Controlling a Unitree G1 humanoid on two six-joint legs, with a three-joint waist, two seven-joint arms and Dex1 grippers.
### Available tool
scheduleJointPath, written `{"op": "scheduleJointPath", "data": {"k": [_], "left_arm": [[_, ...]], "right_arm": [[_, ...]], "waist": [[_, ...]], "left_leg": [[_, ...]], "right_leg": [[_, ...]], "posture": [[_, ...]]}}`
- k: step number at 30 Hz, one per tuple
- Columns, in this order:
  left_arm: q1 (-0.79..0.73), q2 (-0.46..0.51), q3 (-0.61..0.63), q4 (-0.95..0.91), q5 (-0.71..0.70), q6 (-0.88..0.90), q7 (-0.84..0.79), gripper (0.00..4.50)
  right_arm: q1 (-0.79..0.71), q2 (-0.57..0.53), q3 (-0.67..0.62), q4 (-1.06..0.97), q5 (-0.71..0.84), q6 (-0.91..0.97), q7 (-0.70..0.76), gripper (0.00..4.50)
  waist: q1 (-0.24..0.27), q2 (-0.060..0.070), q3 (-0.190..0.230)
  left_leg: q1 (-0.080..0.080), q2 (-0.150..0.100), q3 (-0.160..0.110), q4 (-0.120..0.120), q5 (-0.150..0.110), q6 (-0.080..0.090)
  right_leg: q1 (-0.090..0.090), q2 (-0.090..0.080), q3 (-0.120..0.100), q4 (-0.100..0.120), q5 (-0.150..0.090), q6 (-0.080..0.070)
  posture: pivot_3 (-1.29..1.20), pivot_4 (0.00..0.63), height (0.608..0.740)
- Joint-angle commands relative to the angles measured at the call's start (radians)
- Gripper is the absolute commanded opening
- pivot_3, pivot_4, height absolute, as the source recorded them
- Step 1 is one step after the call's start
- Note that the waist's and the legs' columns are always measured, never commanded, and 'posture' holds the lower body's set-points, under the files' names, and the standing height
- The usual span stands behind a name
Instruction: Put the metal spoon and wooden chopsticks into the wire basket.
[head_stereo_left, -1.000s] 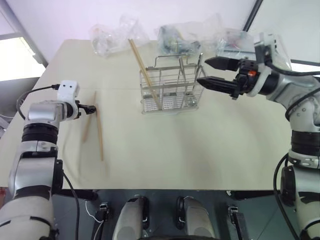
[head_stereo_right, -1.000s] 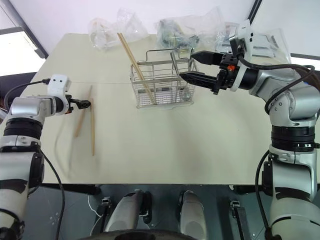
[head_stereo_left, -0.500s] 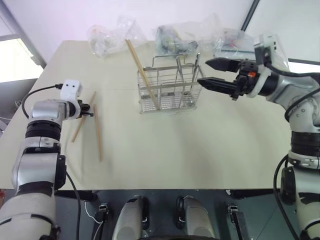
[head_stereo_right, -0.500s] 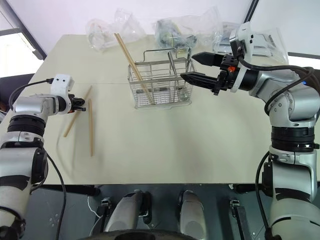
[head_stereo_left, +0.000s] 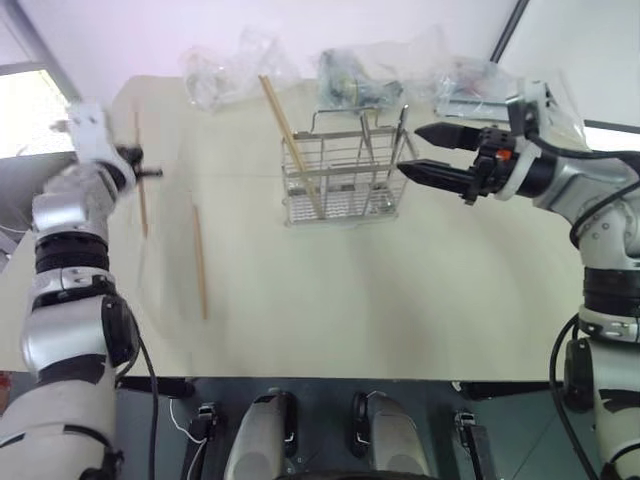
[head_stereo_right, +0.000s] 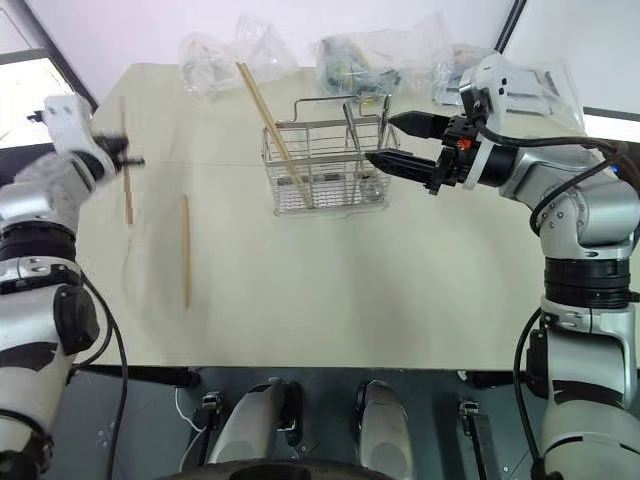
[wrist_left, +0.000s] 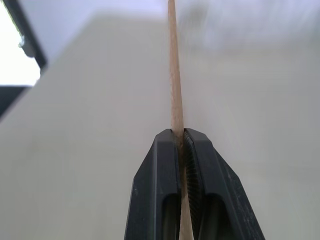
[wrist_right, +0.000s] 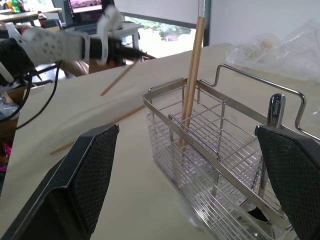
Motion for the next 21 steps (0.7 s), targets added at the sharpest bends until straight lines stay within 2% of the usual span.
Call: {"op": "scheduleJointPath", "data": {"k": [1, 4, 8, 12, 21], "left_arm": [[-0.104, -0.067, 0.118, -0.261, -0.167, -0.08, 0.032, 0.02], [-0.212, -0.169, 0.161, -0.319, -0.284, -0.061, 0.073, 0.02], [-0.273, -0.265, 0.125, -0.29, -0.3, -0.098, 0.065, 0.02], [-0.285, -0.396, 0.036, -0.158, -0.247, -0.208, 0.007, 0.02], [-0.266, -0.498, -0.091, 0.065, -0.105, -0.414, -0.078, 0.02]], "right_arm": [[0.013, -0.029, -0.064, -0.04, 0.025, 0.02, -0.02, 4.5], [0.036, -0.025, -0.08, -0.069, 0.035, 0.031, -0.048, 4.5], [0.066, -0.017, -0.099, -0.117, 0.056, 0.049, -0.082, 4.5], [0.098, -0.018, -0.136, -0.165, 0.086, 0.075, -0.13, 4.5], [0.156, -0.03, -0.2, -0.255, 0.147, 0.127, -0.215, 4.5]], "waist": [[-0.001, -0.001, 0.0], [-0.002, -0.001, 0.0], [-0.004, 0.0, -0.001], [-0.002, -0.001, -0.001], [-0.004, -0.001, 0.0]], "left_leg": [[-0.001, 0.0, 0.0, 0.0, 0.0, -0.001], [-0.001, -0.001, 0.001, 0.0, 0.002, -0.004], [0.003, -0.001, 0.002, 0.0, 0.002, -0.002], [0.005, -0.001, 0.002, 0.0, -0.001, 0.002], [0.003, -0.001, 0.004, -0.001, -0.002, 0.005]], "right_leg": [[0.0, 0.0, 0.0, -0.002, 0.001, 0.001], [0.003, 0.0, 0.0, -0.008, 0.004, 0.004], [0.007, 0.001, 0.001, -0.008, 0.005, 0.006], [0.008, 0.002, 0.001, -0.008, 0.005, 0.005], [0.006, 0.002, 0.001, -0.01, 0.005, 0.006]], "posture": [[0.0, 0.15, 0.704], [0.0, 0.15, 0.704], [0.0, 0.15, 0.704], [0.0, 0.15, 0.704], [0.0, 0.15, 0.704]]}}
